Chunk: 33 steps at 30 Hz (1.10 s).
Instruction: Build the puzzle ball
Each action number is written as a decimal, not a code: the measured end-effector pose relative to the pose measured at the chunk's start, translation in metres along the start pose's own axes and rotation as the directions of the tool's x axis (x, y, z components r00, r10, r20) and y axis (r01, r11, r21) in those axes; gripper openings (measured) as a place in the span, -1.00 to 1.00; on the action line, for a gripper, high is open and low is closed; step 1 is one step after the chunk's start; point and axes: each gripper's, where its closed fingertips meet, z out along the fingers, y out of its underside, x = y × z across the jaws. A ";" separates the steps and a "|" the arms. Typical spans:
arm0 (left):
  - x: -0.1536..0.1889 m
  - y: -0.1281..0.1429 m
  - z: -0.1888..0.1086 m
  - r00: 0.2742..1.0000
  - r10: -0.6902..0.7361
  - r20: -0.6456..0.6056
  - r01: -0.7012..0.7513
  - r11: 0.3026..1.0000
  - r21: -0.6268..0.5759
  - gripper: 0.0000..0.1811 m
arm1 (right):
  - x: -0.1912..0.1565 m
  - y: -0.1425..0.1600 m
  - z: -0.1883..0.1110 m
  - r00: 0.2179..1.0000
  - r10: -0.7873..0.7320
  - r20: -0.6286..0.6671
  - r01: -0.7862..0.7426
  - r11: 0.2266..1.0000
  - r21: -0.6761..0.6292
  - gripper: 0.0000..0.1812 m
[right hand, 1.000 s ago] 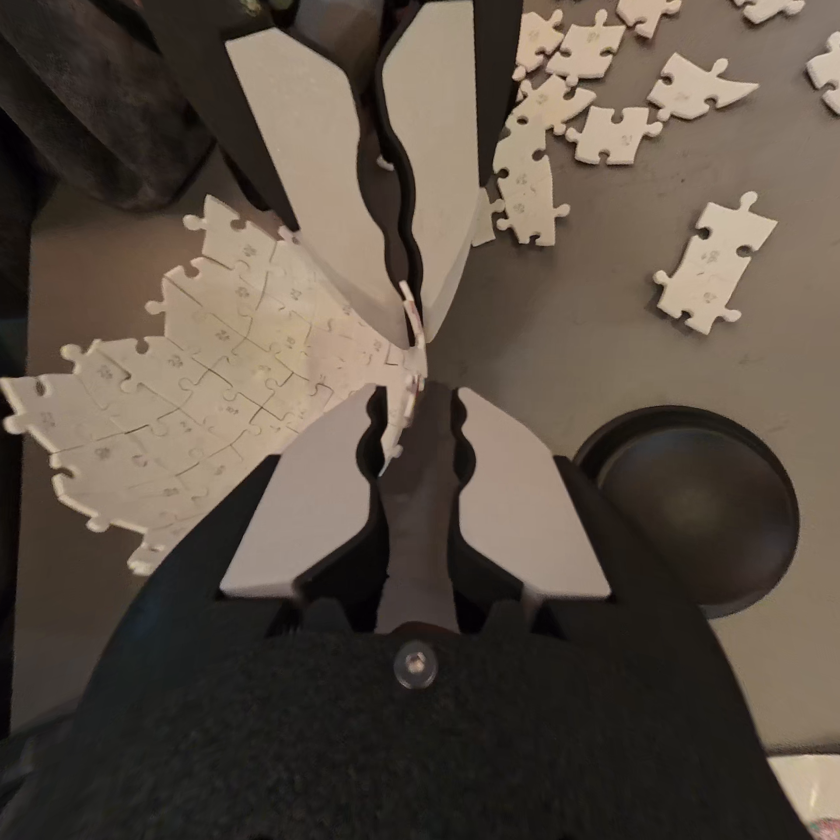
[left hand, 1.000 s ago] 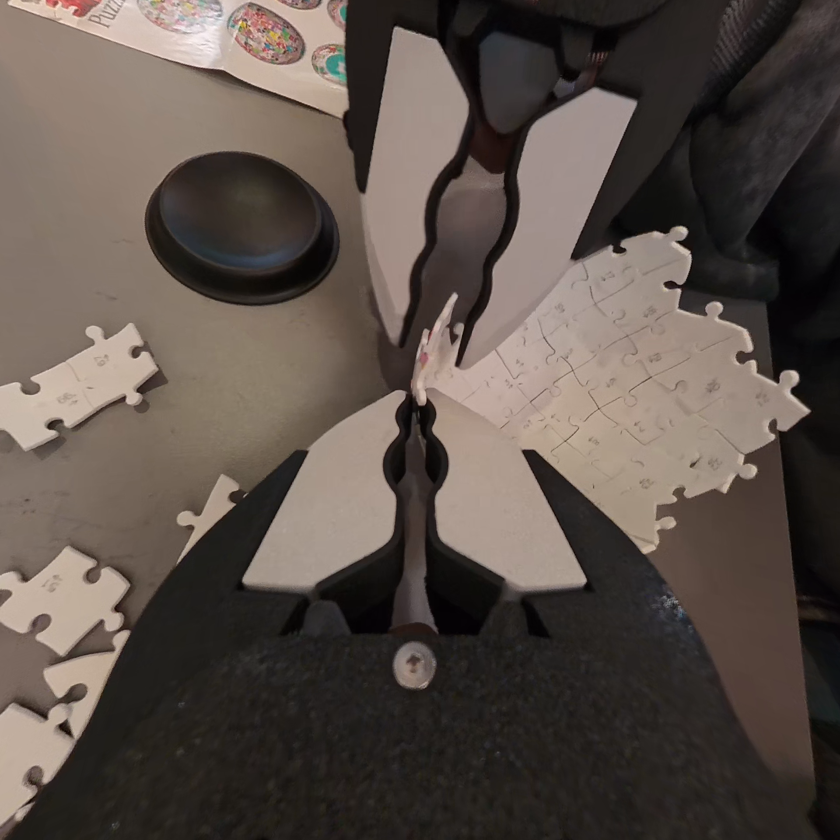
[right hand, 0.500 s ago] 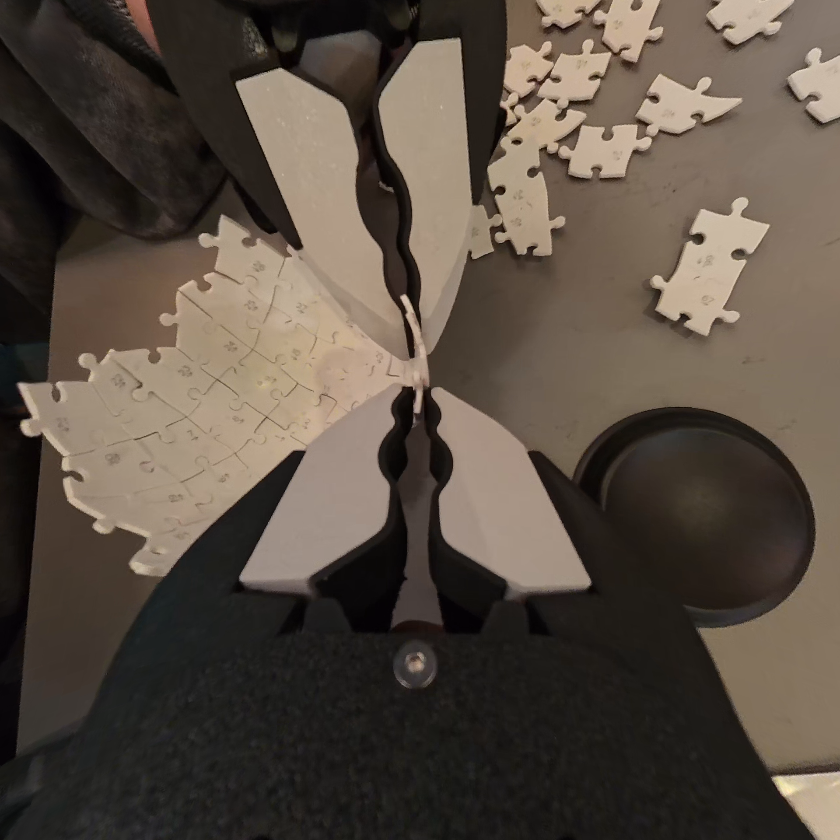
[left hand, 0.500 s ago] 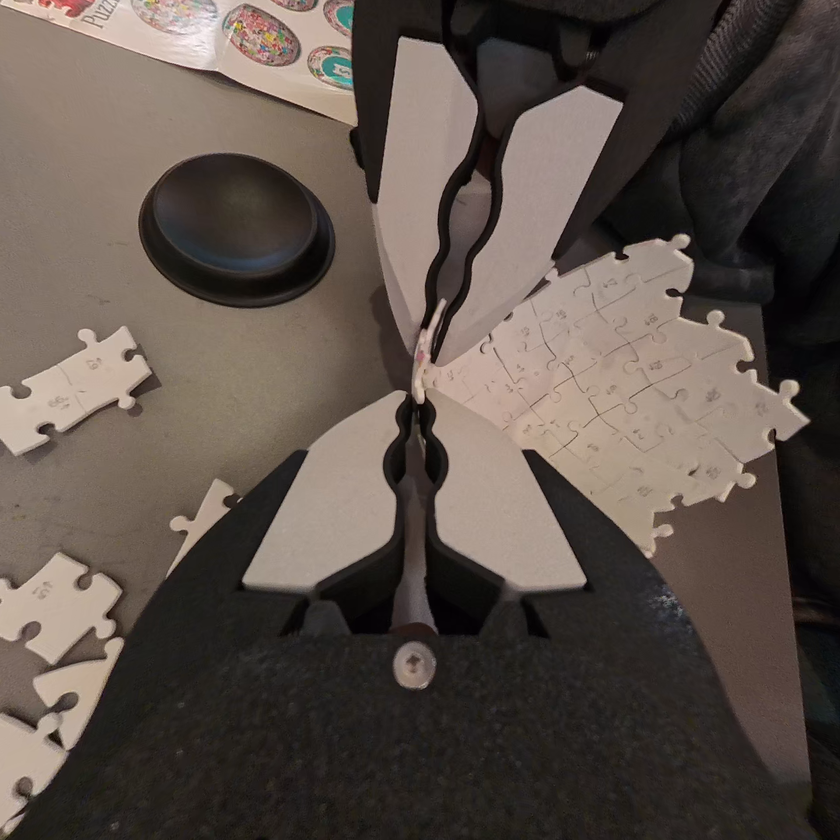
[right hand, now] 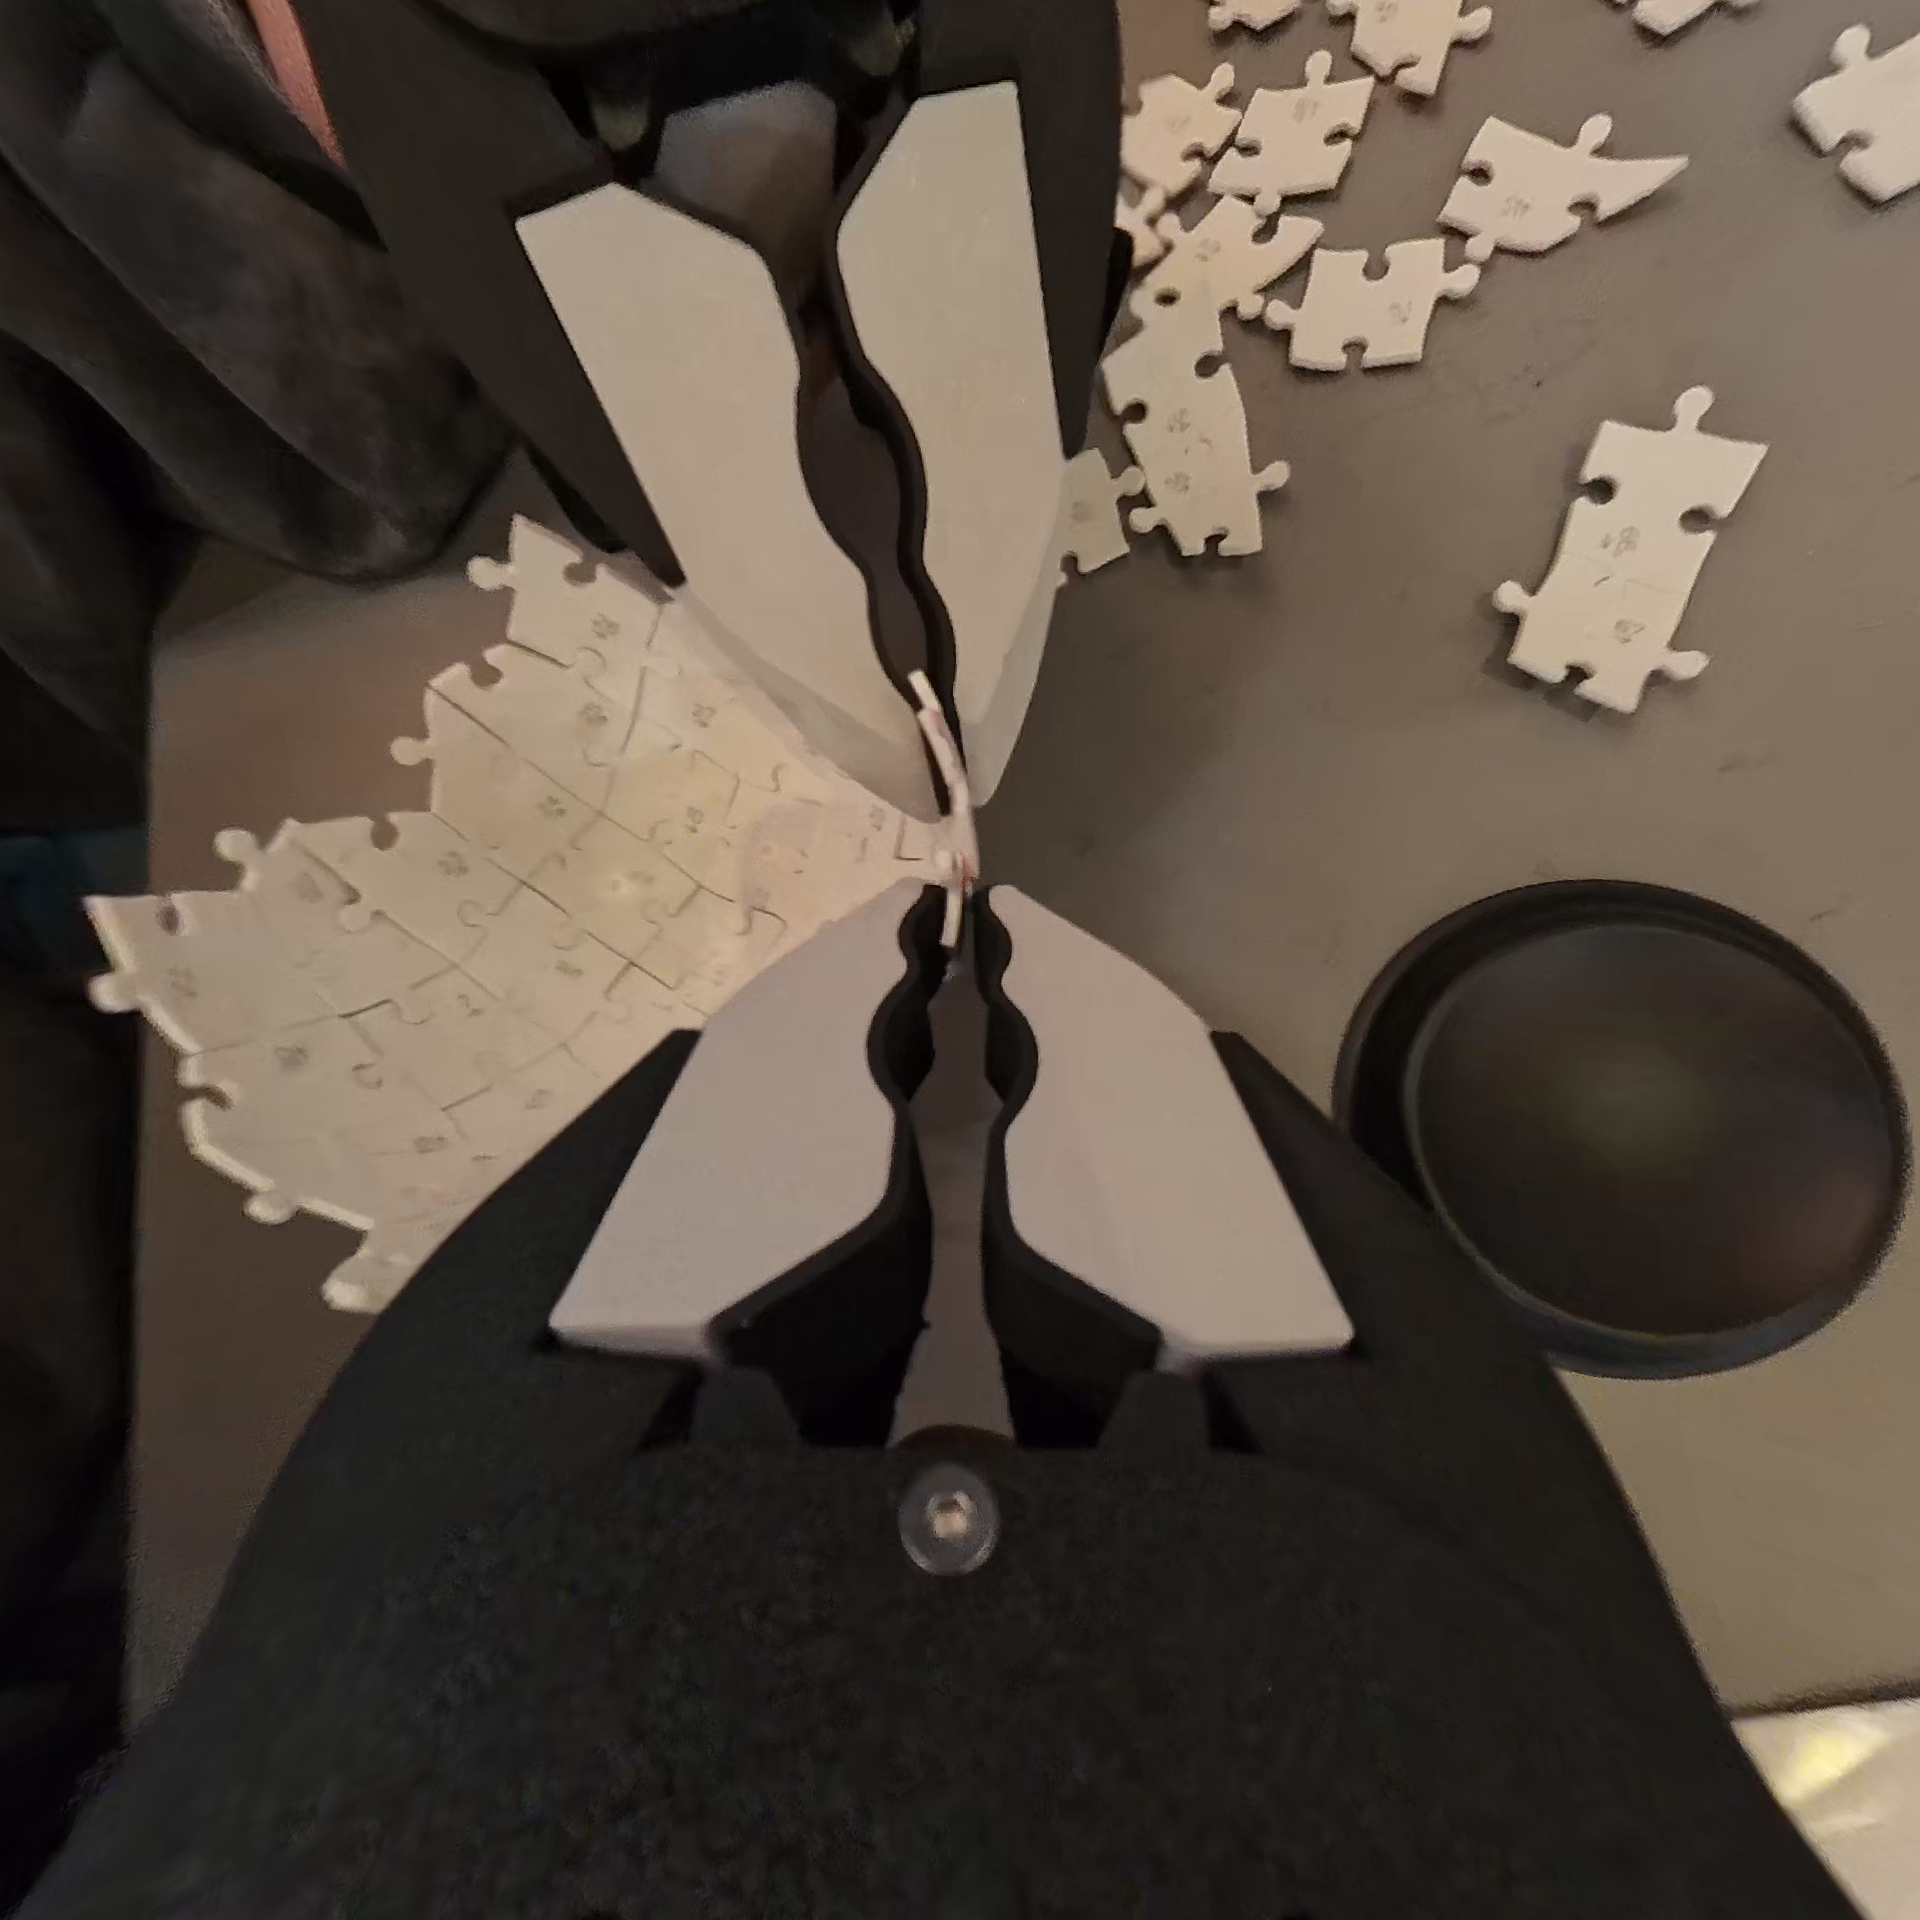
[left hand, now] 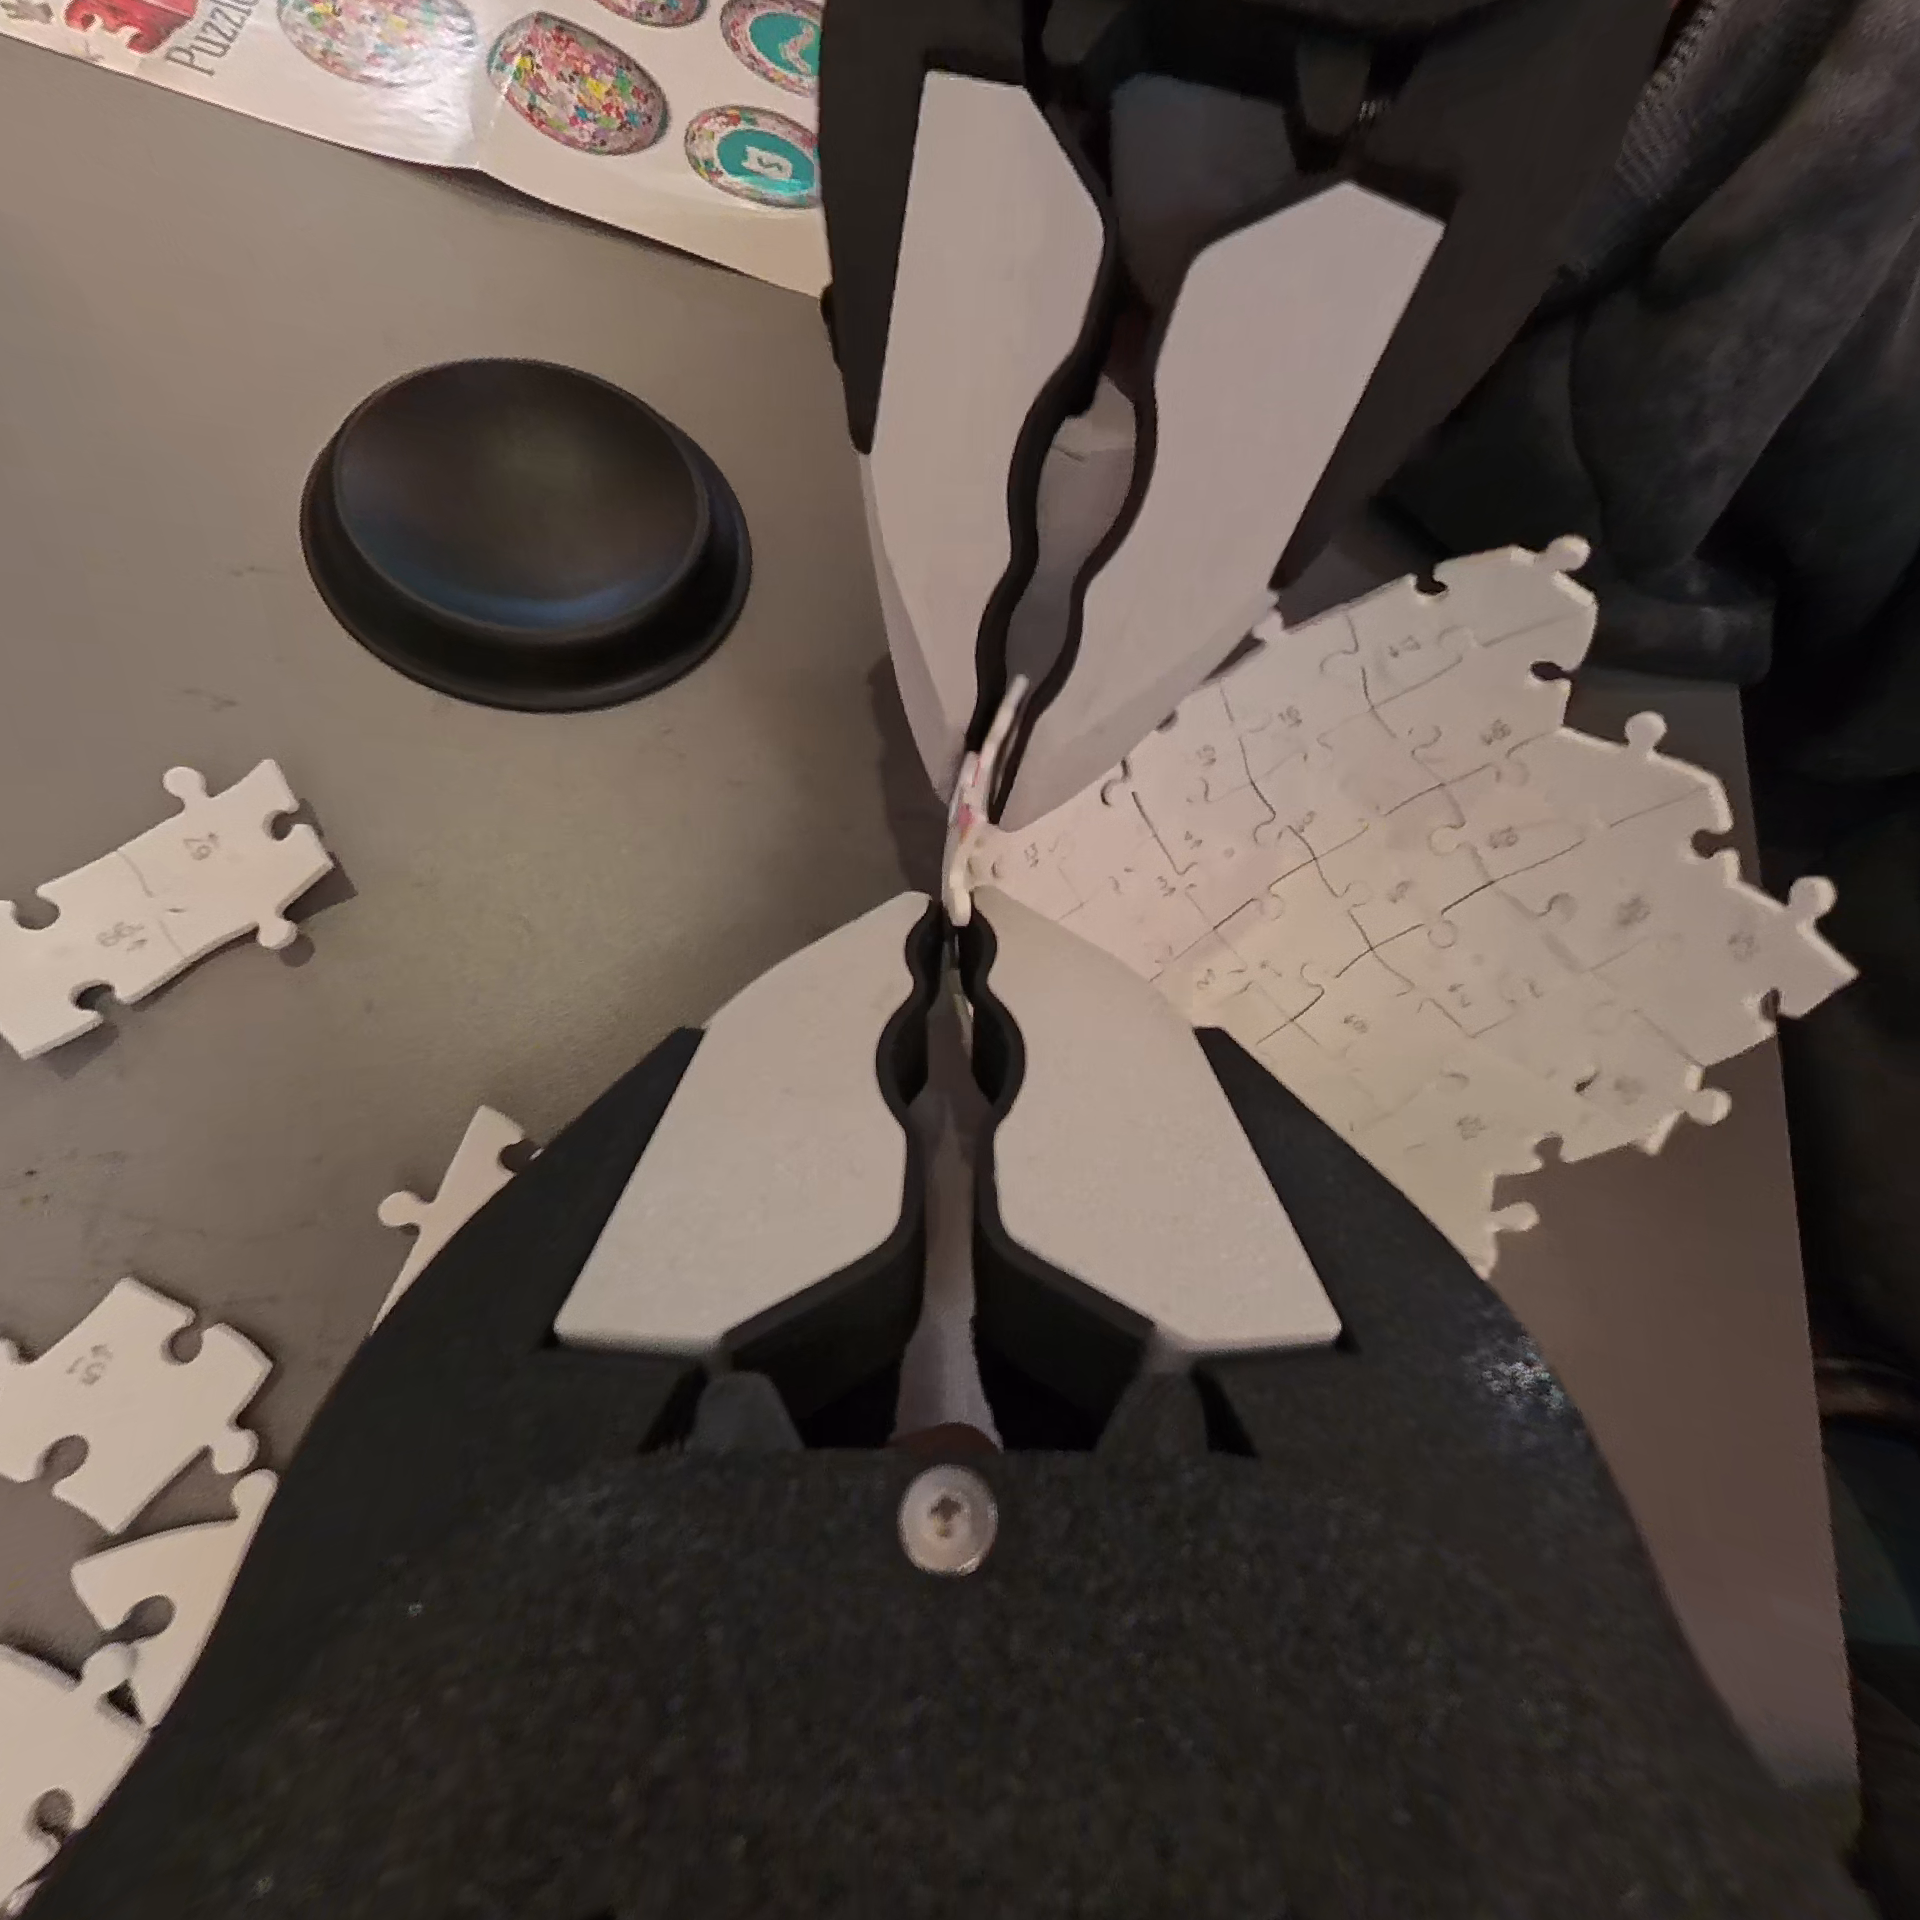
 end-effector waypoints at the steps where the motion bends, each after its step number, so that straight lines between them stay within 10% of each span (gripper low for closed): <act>1: -0.001 0.001 0.000 1.000 0.001 0.005 -0.001 1.000 -0.006 -0.98 | 0.001 0.002 0.001 1.000 -0.023 -0.021 0.022 1.000 -0.012 -0.94; 33: 0.002 0.000 0.001 1.000 -0.007 -0.025 0.007 1.000 0.006 -0.98 | 0.000 0.011 -0.001 0.993 0.117 0.002 -0.117 0.990 -0.085 -0.96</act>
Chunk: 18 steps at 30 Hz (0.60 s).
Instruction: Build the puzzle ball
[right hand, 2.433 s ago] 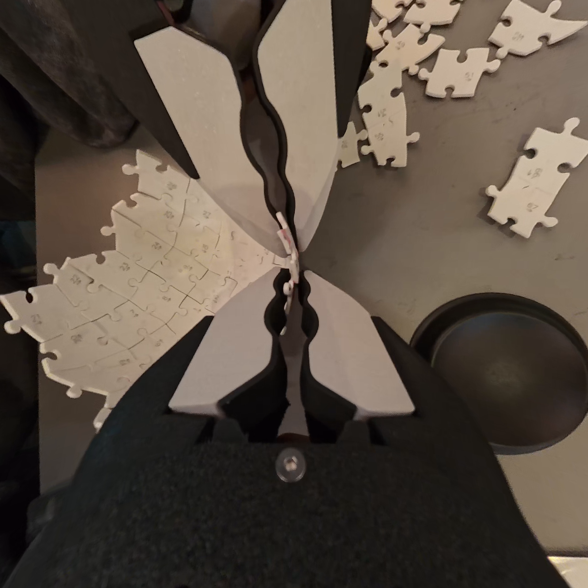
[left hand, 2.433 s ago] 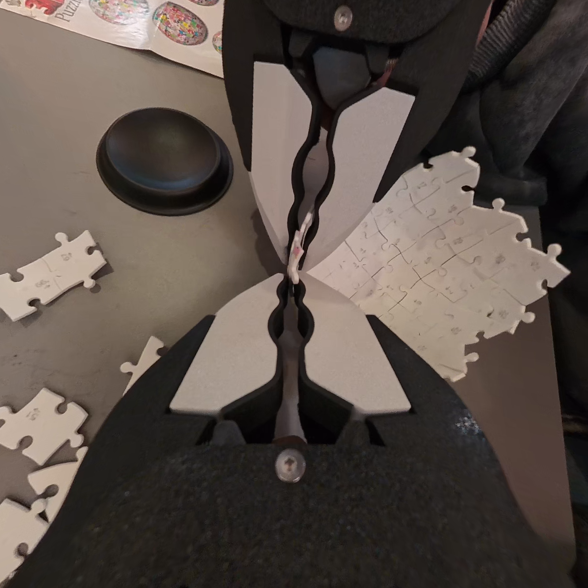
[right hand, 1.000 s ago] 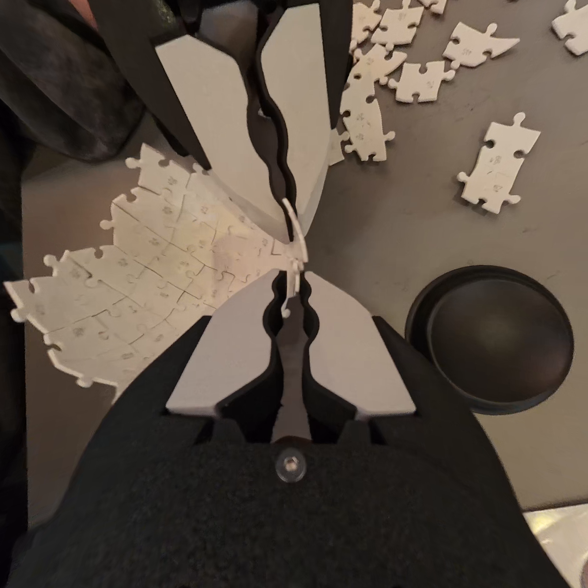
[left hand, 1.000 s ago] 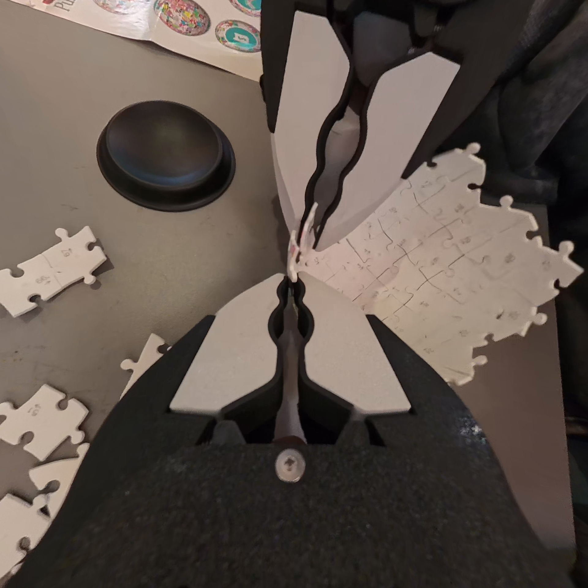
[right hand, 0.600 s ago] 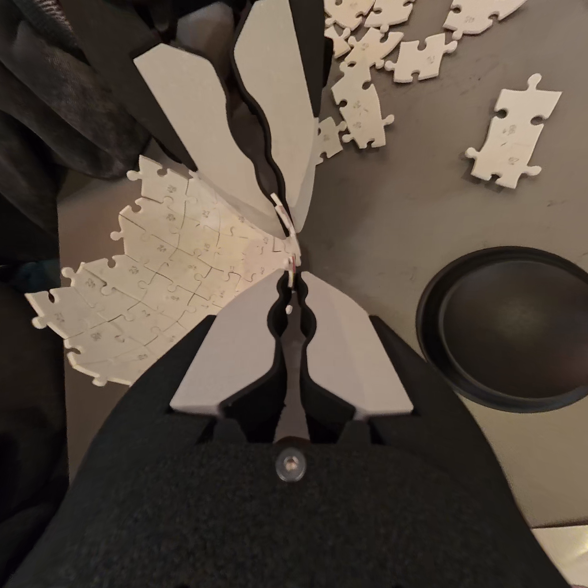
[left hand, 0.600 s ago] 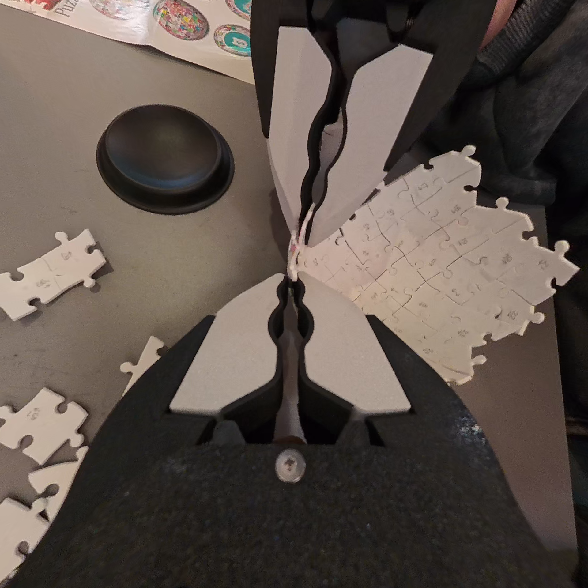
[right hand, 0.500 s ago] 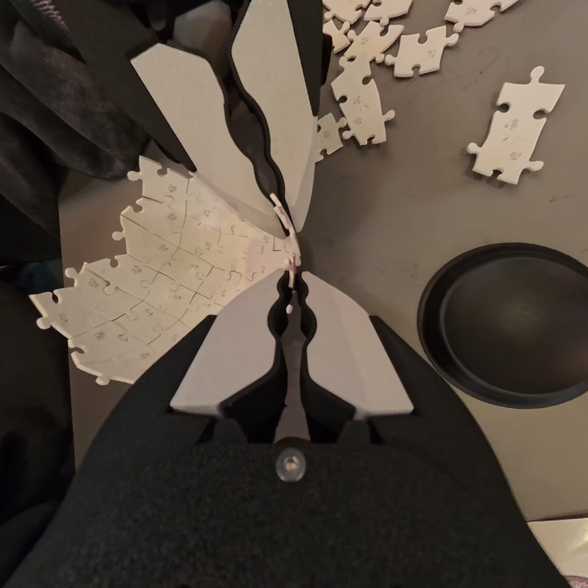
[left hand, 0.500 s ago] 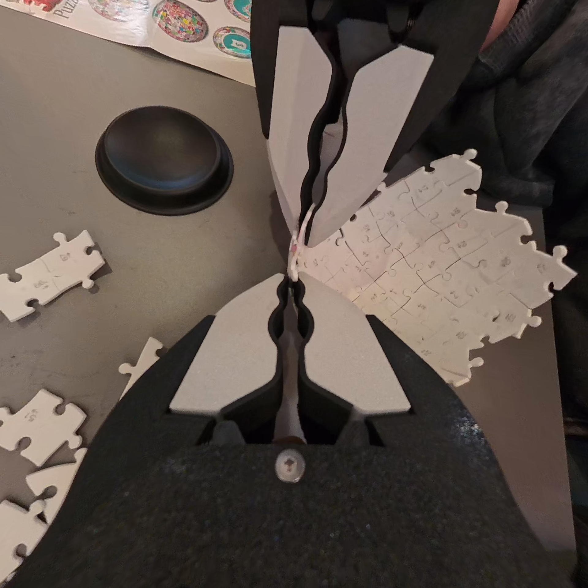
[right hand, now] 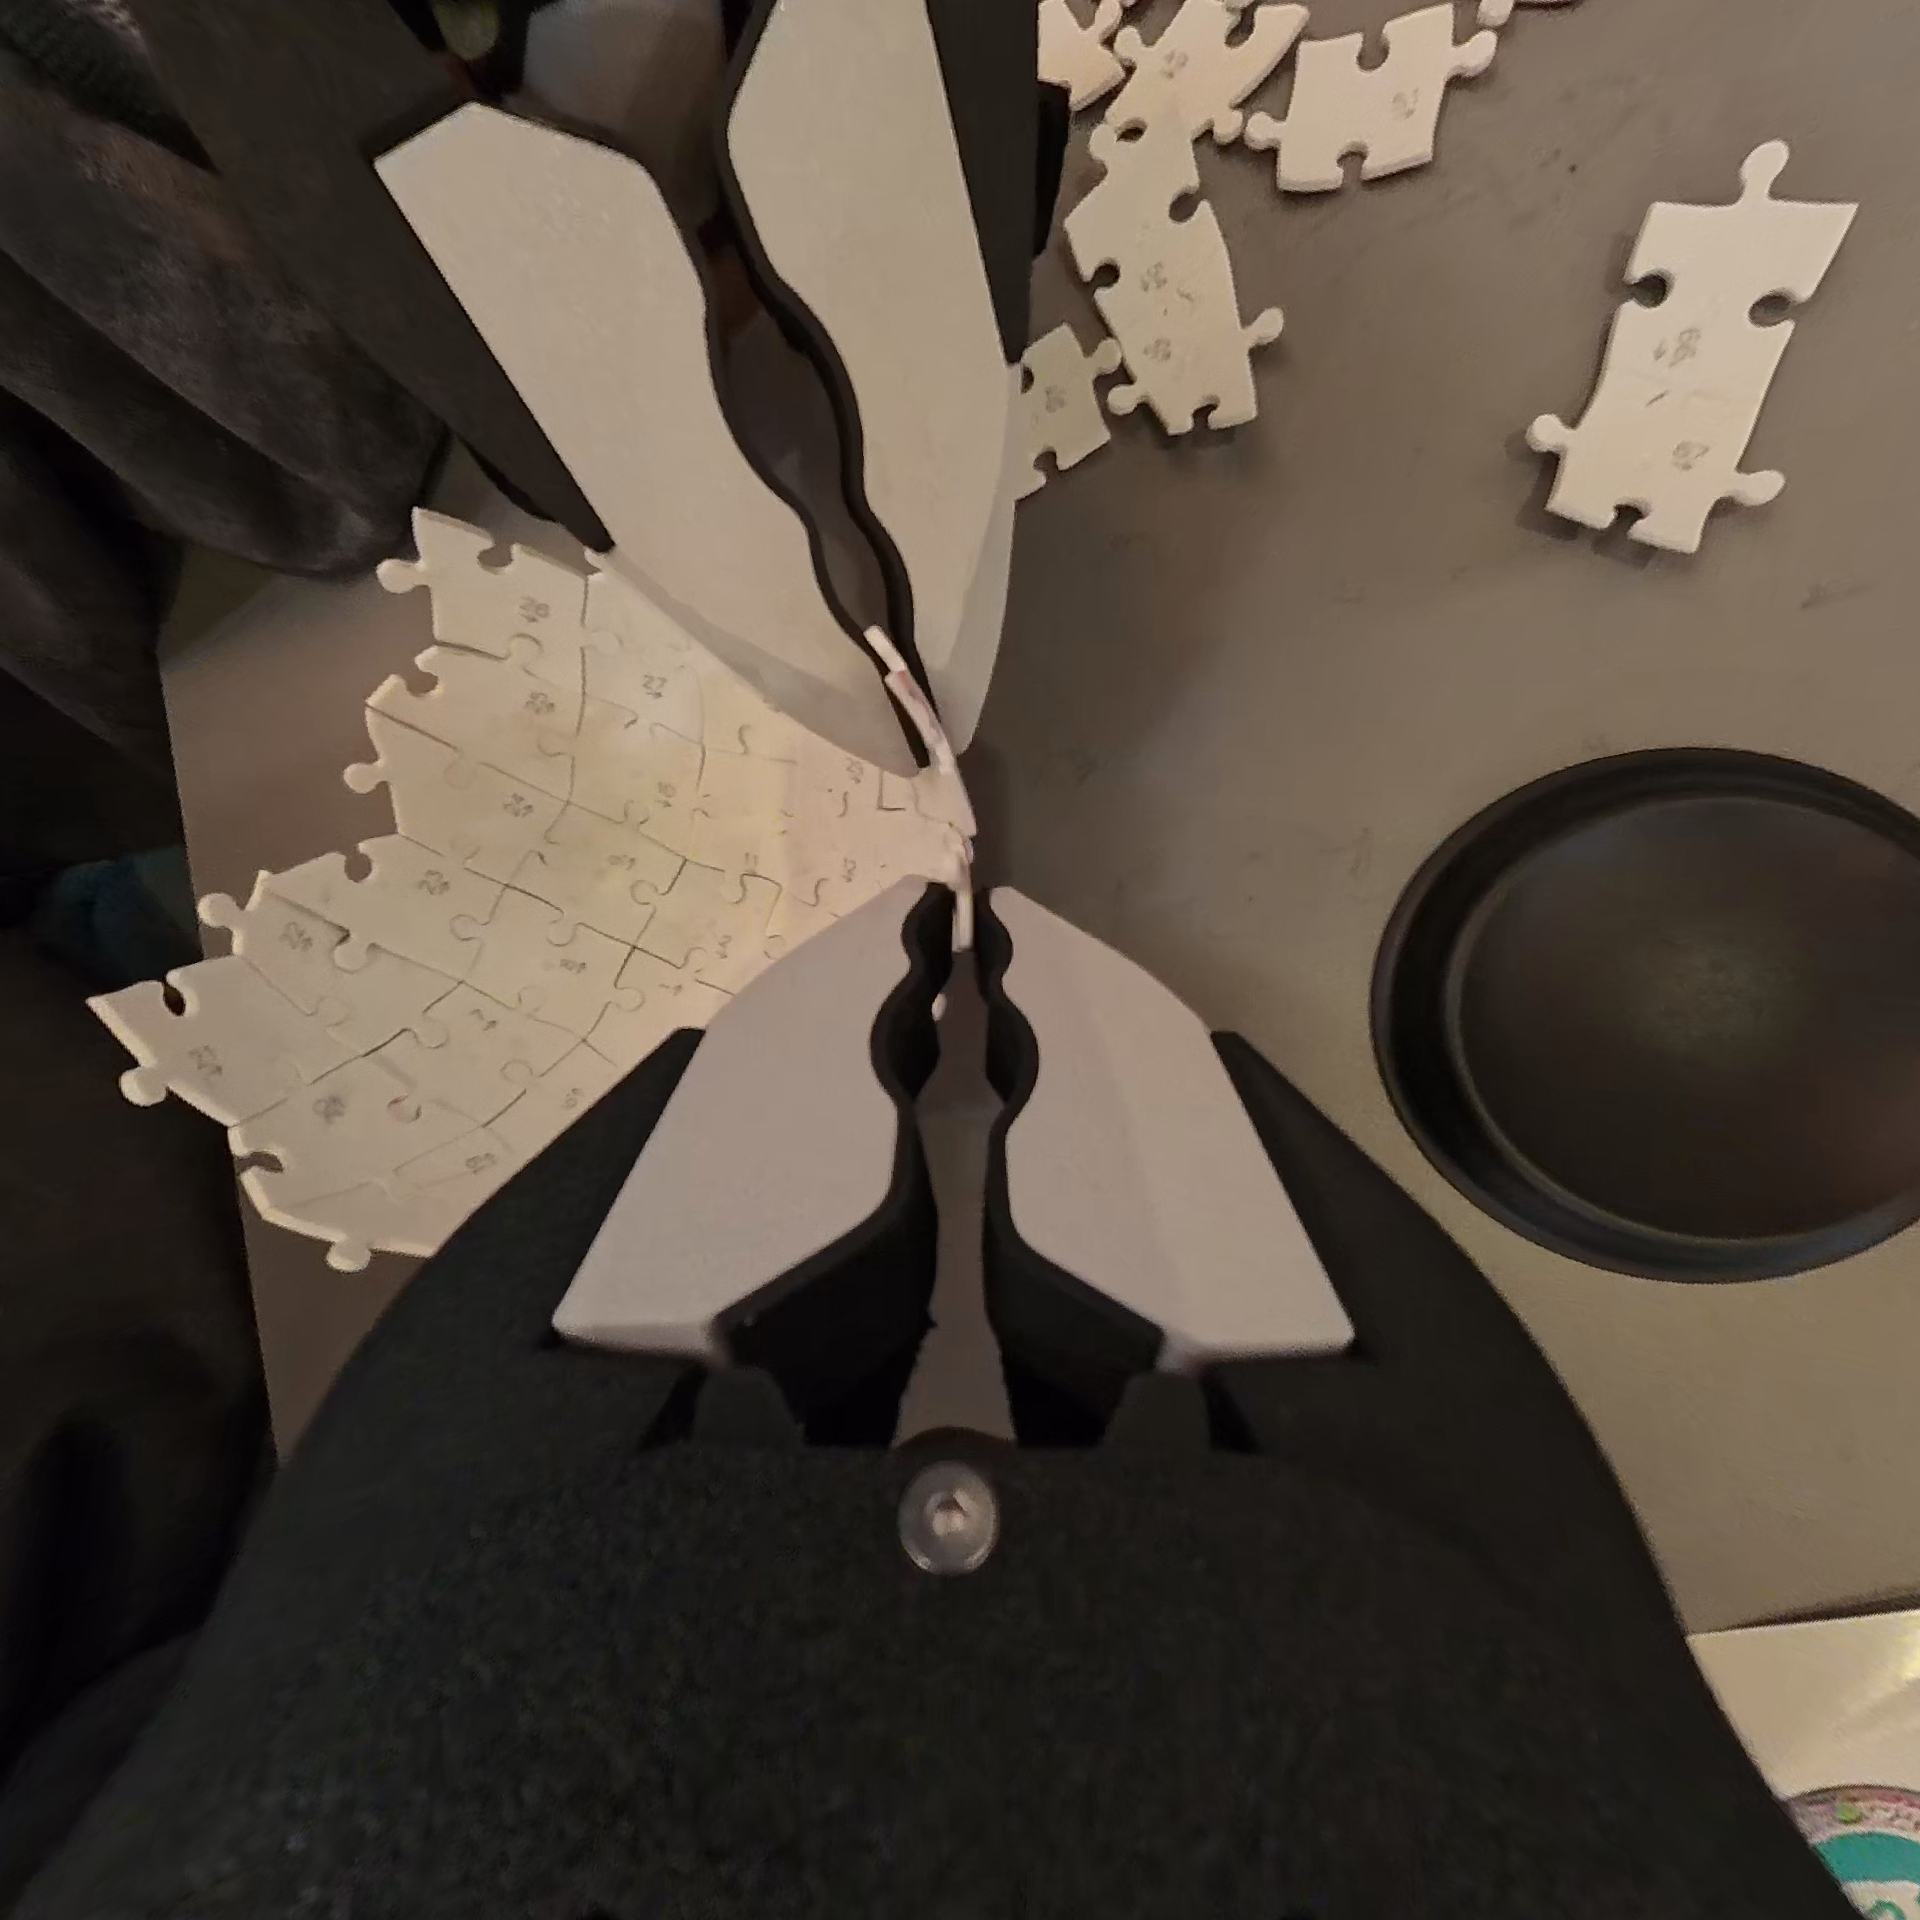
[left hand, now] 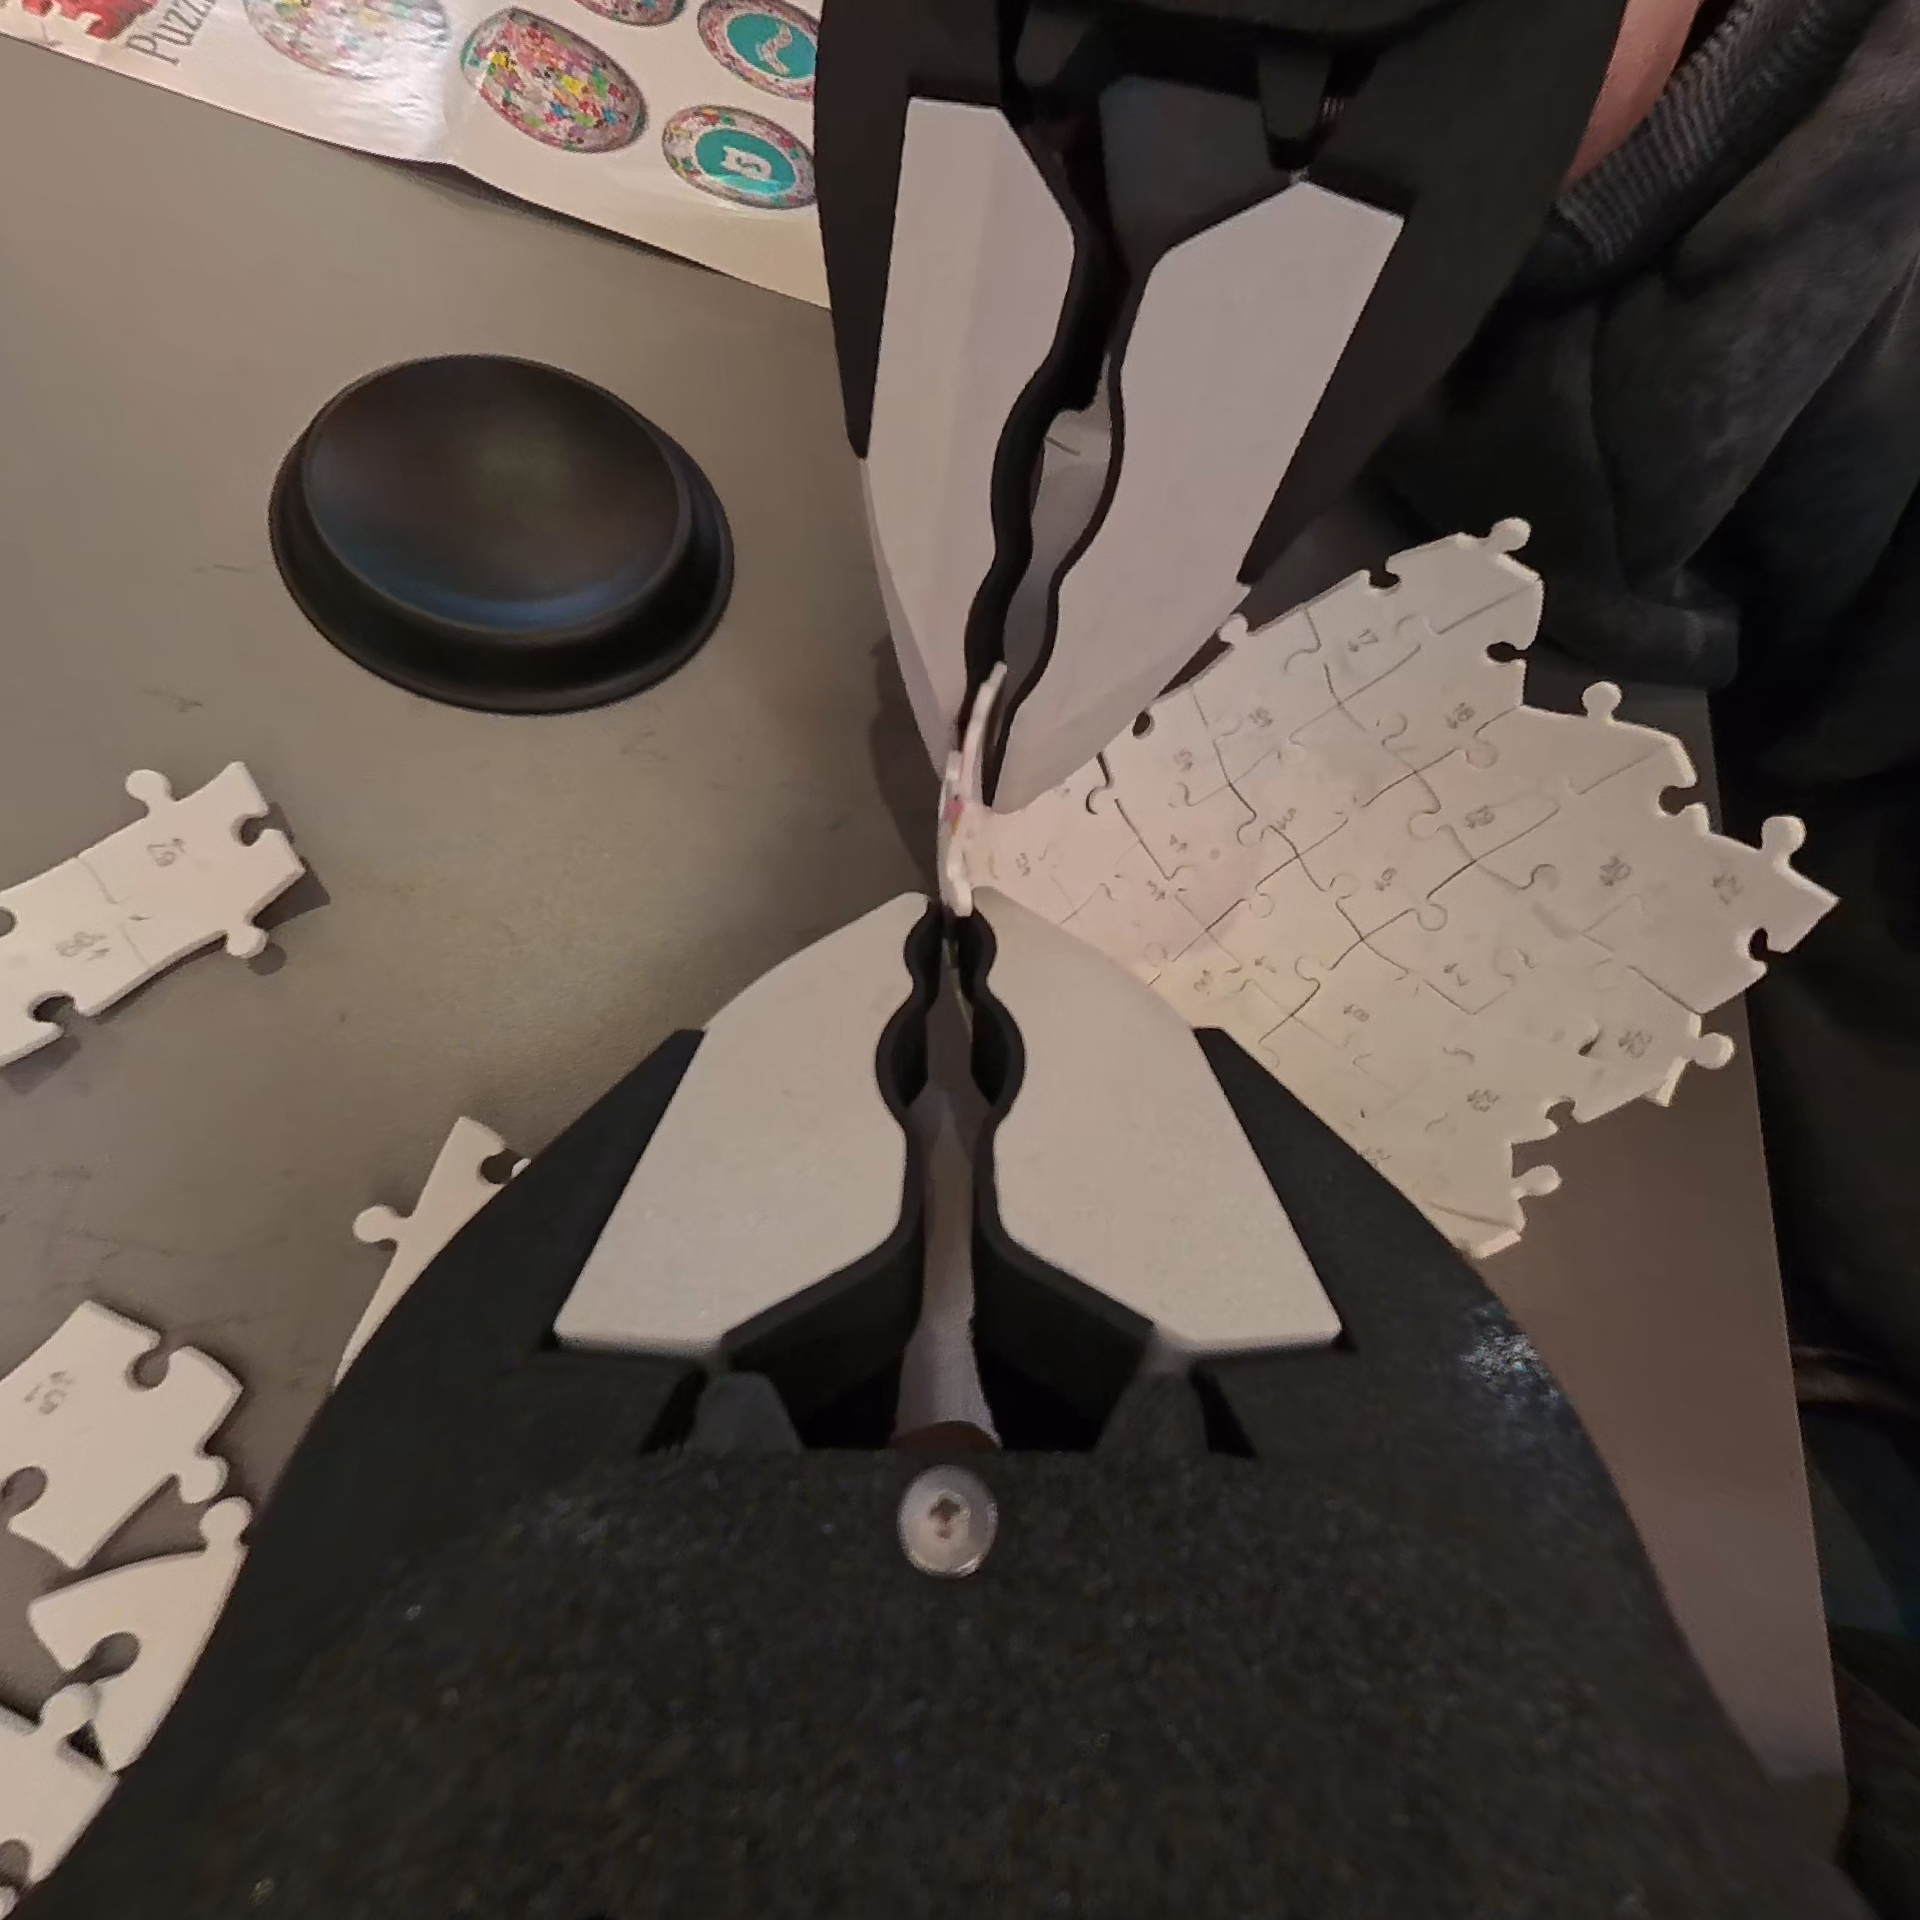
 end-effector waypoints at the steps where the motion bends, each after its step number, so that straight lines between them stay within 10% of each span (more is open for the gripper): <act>1: 0.000 0.000 0.000 1.000 0.002 0.001 -0.002 1.000 0.000 -0.98 | 0.001 0.000 0.000 1.000 0.000 -0.004 0.000 1.000 -0.001 -0.95; 18: 0.001 0.001 0.001 1.000 0.024 0.005 -0.023 1.000 -0.007 -0.98 | 0.002 0.001 0.003 0.999 0.046 0.008 -0.046 0.999 -0.017 -0.93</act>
